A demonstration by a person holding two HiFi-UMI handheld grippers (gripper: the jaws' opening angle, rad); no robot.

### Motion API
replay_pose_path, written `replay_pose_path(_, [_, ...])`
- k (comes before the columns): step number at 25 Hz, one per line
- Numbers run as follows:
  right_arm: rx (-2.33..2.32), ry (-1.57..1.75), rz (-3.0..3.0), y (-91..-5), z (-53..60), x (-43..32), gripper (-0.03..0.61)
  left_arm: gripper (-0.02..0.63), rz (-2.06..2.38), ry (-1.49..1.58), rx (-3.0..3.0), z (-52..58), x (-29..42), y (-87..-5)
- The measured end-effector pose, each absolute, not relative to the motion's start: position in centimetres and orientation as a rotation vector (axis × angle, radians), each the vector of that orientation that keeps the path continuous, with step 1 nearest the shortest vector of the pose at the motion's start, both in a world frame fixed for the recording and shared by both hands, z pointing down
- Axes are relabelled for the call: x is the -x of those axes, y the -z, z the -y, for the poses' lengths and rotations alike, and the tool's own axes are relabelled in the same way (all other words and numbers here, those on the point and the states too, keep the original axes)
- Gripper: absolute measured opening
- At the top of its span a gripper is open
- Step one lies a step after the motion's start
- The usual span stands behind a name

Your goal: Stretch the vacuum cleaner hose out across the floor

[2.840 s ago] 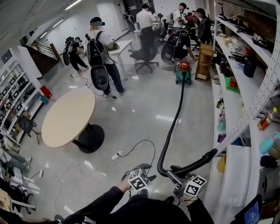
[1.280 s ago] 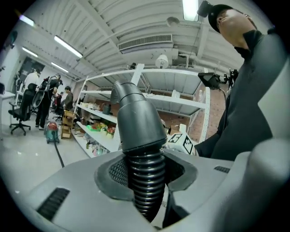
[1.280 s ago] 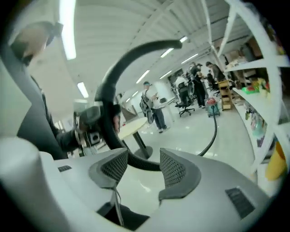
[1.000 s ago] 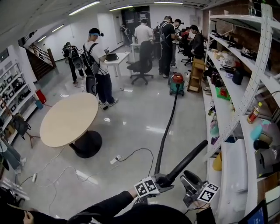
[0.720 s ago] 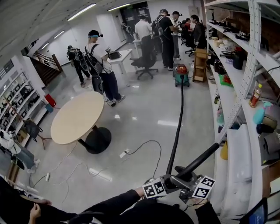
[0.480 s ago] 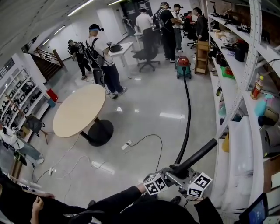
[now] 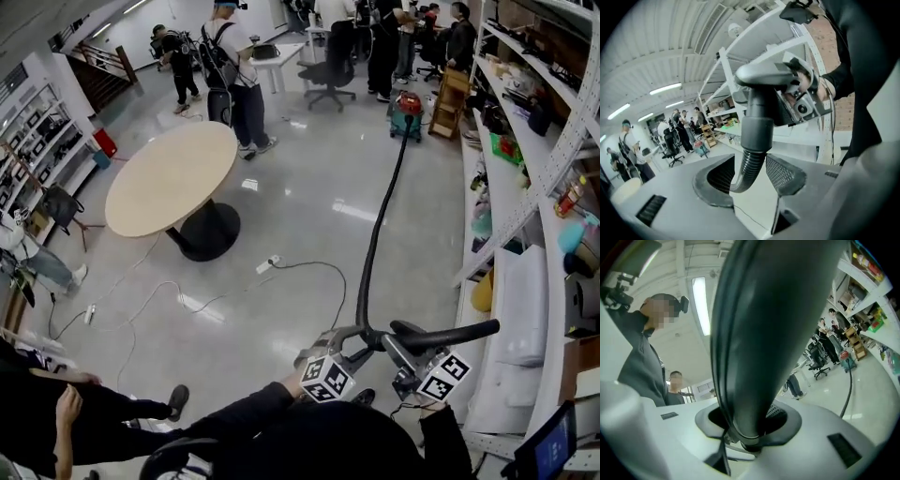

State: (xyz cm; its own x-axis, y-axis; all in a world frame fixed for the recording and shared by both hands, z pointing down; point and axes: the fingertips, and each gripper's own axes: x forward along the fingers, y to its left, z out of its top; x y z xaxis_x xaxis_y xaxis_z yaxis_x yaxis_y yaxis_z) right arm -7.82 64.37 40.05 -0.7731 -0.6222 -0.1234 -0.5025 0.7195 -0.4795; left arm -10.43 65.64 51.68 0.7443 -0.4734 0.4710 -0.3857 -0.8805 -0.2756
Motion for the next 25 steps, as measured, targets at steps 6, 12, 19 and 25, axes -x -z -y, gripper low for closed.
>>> replay_pose_path(6, [1.041,0.505,-2.983,-45.6,-63.4,14.0,0.155,0.213,-0.595,0.352,3.343,-64.9,19.5,-46.9])
replay_pose_path(12, [0.808,0.366,-3.549,-54.4,-67.3,22.0,0.155,0.219,-0.23,0.152,3.333,-66.2,19.1,-39.5])
replay_pose_path(19, [0.414,0.193,-3.766,-56.0,-73.2,26.3,0.156,0.252,0.055,0.517,3.366,-72.9,16.9,-43.7])
replay_pose_path(25, [0.191,0.093,-3.8,-57.2,-77.8,24.3,0.155,0.175,-0.037,0.491,3.51,-76.2,16.0,-45.2])
